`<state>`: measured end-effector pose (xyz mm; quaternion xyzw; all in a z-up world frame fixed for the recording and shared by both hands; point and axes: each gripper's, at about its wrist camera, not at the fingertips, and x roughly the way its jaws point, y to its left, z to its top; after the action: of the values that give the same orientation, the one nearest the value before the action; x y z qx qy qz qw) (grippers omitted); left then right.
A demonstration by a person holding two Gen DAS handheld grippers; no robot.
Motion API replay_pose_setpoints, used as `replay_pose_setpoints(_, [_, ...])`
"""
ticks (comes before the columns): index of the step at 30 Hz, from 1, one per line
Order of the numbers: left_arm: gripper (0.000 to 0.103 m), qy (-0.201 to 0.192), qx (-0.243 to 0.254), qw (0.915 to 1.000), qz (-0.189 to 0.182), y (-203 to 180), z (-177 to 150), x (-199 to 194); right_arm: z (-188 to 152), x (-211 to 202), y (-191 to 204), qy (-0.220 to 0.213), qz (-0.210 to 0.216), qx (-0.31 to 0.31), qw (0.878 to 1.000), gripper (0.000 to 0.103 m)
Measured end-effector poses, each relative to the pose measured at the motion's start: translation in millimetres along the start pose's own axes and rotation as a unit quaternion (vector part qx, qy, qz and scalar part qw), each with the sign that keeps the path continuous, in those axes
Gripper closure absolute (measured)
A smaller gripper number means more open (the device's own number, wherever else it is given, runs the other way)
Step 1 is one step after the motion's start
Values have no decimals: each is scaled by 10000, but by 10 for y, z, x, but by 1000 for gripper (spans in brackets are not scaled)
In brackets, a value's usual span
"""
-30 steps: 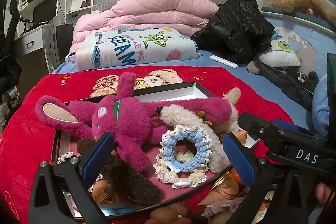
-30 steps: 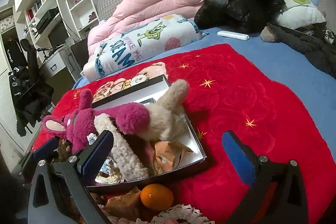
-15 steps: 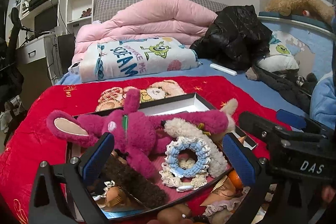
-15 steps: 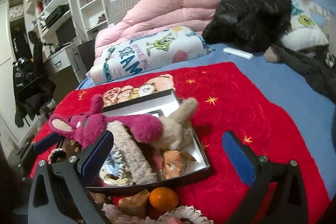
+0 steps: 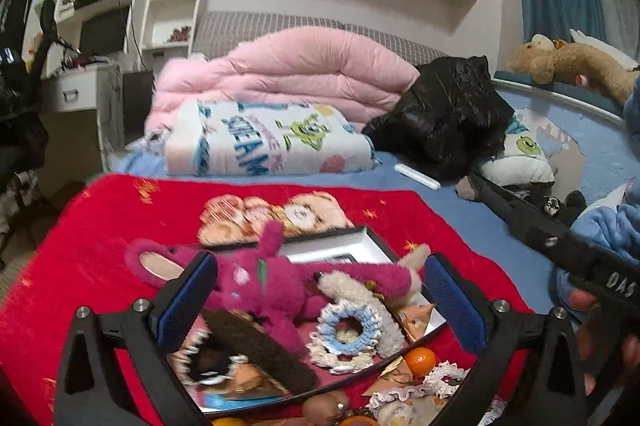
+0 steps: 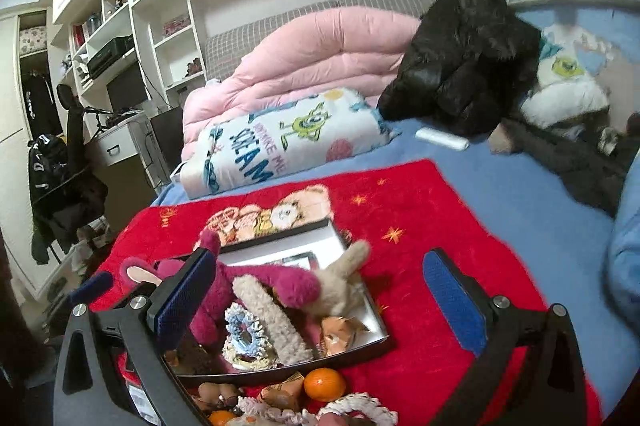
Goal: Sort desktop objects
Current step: 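Lift both open tools up and away from the tray, then grasp the black barcode package with the left tool while the right tool grasps the purple badge bag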
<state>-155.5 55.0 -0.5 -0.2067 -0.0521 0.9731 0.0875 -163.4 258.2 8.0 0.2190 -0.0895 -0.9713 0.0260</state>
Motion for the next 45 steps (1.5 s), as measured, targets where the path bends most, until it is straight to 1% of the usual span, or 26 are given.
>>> replay_pose_setpoints(2, [0, -81, -80, 9999, 65, 54, 193, -199, 134, -216, 1, -114, -153, -29, 9998, 0])
replay_pose_setpoints(4, [0, -185, -176, 9997, 38, 108, 456, -456, 277, -437, 23, -173, -200, -103, 9996, 0])
replay_pose_setpoints(7, [0, -294, -59, 9995, 36, 115, 800, -814, 477, -789, 157, -350, -199, -192, 9990, 0])
replay_pose_setpoints(9, [0, -247, 47, 9997, 60, 125, 970, -1004, 575, -1009, 278, -514, -172, -191, 9983, 0])
replay_pose_setpoints(11, [0, -208, 100, 9997, 21, 163, 1145, -1197, 638, -1220, 431, -648, -75, -352, 9973, 0])
replay_pose_setpoints(13, [0, -169, -6, 9998, 144, 267, 1238, -1373, 650, -1370, 543, -759, -133, -422, 9961, 0])
replay_pose_setpoints(14, [0, -136, -45, 9996, 225, 317, 1218, -1432, 649, -1438, 596, -774, -146, -394, 9961, 0])
replay_pose_setpoints(15, [0, -110, -58, 9995, 299, 368, 1161, -1492, 644, -1486, 625, -803, -70, -347, 9961, 0])
replay_pose_setpoints(17, [0, 120, 28, 9987, 504, 484, 913, -1584, 597, -1594, 645, -840, 196, -143, 9962, 0])
replay_pose_setpoints(18, [0, 221, 49, 9981, 569, 536, 777, -1606, 533, -1643, 644, -786, 387, -70, 9961, 0])
replay_pose_setpoints(19, [0, 310, 62, 9977, 602, 606, 557, -1640, 478, -1671, 641, -731, 473, -52, 9962, 0])
replay_pose_setpoints(21, [0, 412, 36, 9975, 567, 734, 201, -1668, 319, -1696, 643, -622, 500, -83, 9968, 0])
replay_pose_setpoints(22, [0, 525, 44, 9971, 544, 781, 68, -1629, 227, -1685, 642, -548, 491, -119, 9972, 0])
replay_pose_setpoints(24, [0, 881, 223, 9946, 497, 838, -106, -1517, 42, -1654, 627, -437, 563, -140, 9974, 0])
replay_pose_setpoints(25, [0, 1001, 372, 9925, 598, 850, -160, -1435, -27, -1615, 610, -394, 620, -139, 9972, 0])
replay_pose_setpoints(26, [0, 992, 427, 9919, 662, 855, -199, -1408, -84, -1559, 612, -316, 662, -167, 9972, 0])
replay_pose_setpoints(27, [0, 976, 412, 9921, 667, 873, -221, -1378, -111, -1497, 613, -235, 647, -187, 9974, 0])
replay_pose_setpoints(28, [0, 985, 313, 9929, 584, 909, -228, -1333, -132, -1418, 620, -146, 635, -185, 9977, 0])
replay_pose_setpoints(30, [0, 1071, 258, 9928, 461, 928, -260, -1256, -190, -1302, 625, -36, 842, -103, 9964, 0])
replay_pose_setpoints(32, [0, 1194, 413, 9906, 514, 926, -308, -1136, -288, -1173, 585, 112, 1090, 132, 9939, 0])
replay_pose_setpoints(35, [0, 1265, 647, 9877, 652, 887, -368, -1028, -452, -891, 525, 572, 1629, 613, 9831, 0])
replay_pose_setpoints(36, [0, 1276, 629, 9876, 664, 890, -386, -1006, -486, -831, 525, 683, 1685, 649, 9812, 0])
replay_pose_setpoints(39, [0, 1458, 400, 9870, 553, 930, -449, -875, -595, -680, 582, 959, 1770, 462, 9784, 0])
replay_pose_setpoints(40, [0, 1535, 365, 9860, 535, 942, -482, -811, -637, -623, 613, 1109, 1805, 397, 9765, 0])
replay_pose_setpoints(41, [0, 1628, 376, 9845, 534, 949, -528, -742, -698, -540, 642, 1347, 1863, 345, 9726, 0])
replay_pose_setpoints(45, [0, 1977, 481, 9772, 612, 971, -730, -497, -924, -320, 686, 1956, 2073, 418, 9576, 0])
